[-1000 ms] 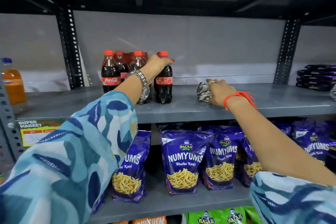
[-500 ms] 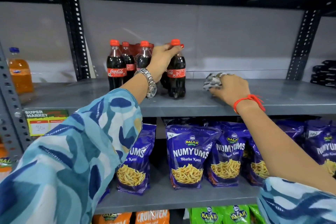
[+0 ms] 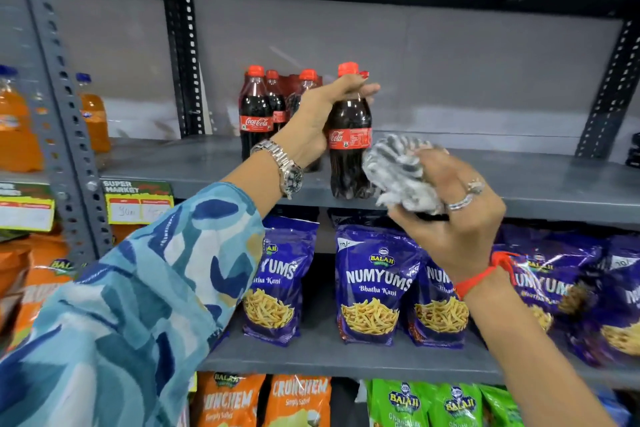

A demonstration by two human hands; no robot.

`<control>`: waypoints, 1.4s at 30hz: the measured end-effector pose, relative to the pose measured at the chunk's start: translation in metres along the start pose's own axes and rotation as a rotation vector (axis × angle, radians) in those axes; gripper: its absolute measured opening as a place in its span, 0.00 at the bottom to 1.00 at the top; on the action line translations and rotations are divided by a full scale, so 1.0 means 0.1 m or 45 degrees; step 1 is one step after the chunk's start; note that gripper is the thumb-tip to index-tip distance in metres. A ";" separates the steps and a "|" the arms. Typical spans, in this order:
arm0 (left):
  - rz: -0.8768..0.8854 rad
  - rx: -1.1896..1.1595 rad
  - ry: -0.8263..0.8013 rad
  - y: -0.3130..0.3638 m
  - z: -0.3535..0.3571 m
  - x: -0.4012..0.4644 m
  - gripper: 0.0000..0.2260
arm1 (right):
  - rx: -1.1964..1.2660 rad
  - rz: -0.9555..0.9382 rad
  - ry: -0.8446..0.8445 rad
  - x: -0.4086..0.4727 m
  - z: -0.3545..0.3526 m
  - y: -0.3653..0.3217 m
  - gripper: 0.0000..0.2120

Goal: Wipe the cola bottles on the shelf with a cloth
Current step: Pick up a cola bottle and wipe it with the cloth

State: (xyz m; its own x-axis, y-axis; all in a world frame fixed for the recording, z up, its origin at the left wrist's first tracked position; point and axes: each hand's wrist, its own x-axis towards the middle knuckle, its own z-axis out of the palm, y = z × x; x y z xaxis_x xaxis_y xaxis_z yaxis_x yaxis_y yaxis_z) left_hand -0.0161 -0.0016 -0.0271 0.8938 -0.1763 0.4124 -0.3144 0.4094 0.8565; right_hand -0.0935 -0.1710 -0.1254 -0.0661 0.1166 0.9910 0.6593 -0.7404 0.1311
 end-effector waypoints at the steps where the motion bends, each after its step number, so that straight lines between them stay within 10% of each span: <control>1: -0.007 0.015 -0.009 0.00 -0.02 -0.03 0.03 | -0.004 -0.075 0.000 0.02 0.03 -0.03 0.17; 17: 0.036 0.058 -0.049 0.08 -0.28 -0.26 0.03 | -0.162 -0.560 -0.779 -0.25 0.07 -0.54 0.19; 22: 0.008 0.040 -0.108 0.05 -0.25 -0.29 0.04 | -0.114 -0.272 -0.352 0.09 0.01 -0.56 0.17; 31: 0.008 -0.182 -0.292 0.02 -0.31 -0.38 0.12 | -0.094 -0.585 -0.569 -0.19 -0.07 -0.89 0.13; 36: -0.033 -0.206 -0.402 0.02 -0.29 -0.42 0.16 | -0.062 -0.157 -0.232 0.22 -0.03 -0.73 0.16; 42: -0.050 -0.198 -0.452 -0.03 -0.32 -0.46 0.15 | 0.016 -0.322 -0.617 -0.22 -0.11 -0.80 0.24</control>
State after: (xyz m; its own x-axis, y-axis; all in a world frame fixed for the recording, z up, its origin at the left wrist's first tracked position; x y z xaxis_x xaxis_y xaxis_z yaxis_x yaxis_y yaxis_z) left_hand -0.0458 0.0344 -0.0586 0.7293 -0.4823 0.4853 -0.2054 0.5222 0.8277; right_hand -0.1525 -0.1215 -0.1572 0.1269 0.5841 0.8017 0.6766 -0.6420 0.3606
